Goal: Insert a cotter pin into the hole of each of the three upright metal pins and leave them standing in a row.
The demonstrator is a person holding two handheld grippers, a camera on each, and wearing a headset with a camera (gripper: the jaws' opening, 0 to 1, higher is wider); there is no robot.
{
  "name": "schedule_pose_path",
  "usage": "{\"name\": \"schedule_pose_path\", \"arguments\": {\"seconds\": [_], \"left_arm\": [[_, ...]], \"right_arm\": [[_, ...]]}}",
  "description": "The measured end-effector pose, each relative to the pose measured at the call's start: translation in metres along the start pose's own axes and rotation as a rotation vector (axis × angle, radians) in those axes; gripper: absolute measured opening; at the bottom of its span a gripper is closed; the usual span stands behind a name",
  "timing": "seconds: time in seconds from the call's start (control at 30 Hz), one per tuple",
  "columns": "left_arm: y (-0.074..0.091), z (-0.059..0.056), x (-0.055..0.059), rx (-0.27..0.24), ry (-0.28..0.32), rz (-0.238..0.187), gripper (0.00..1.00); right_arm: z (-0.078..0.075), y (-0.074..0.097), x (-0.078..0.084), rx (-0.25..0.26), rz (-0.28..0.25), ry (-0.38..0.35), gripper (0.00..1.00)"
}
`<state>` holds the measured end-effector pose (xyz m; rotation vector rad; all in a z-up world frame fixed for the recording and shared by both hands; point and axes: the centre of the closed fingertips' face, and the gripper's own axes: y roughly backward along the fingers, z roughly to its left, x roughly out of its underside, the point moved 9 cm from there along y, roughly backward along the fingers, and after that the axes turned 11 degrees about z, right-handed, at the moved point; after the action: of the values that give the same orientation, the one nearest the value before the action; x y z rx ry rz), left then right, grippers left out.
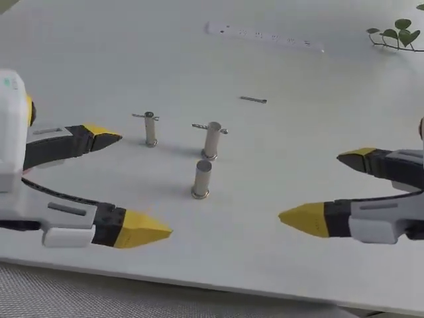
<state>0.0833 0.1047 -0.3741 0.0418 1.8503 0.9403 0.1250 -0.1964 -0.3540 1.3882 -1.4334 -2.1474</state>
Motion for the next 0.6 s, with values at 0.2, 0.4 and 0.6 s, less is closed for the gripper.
{"name": "schedule_pose_path", "arguments": {"seconds": [0.2,0.4,0.6], "left_arm": [[0.001,0.002,0.004,-0.039,0.039,-0.005,0.99],[0.004,0.001,0.000,-0.080,0.027,0.021,0.99],[0.004,-0.001,0.001,-0.072,0.040,0.028,0.99]], "right_arm": [[-0.023,0.002,-0.013,0.050,0.051,0.090,0.77],[-0.048,-0.001,-0.033,0.039,0.061,0.155,0.68],[-0.068,-0.012,-0.054,0.029,0.161,0.285,0.60]]}}
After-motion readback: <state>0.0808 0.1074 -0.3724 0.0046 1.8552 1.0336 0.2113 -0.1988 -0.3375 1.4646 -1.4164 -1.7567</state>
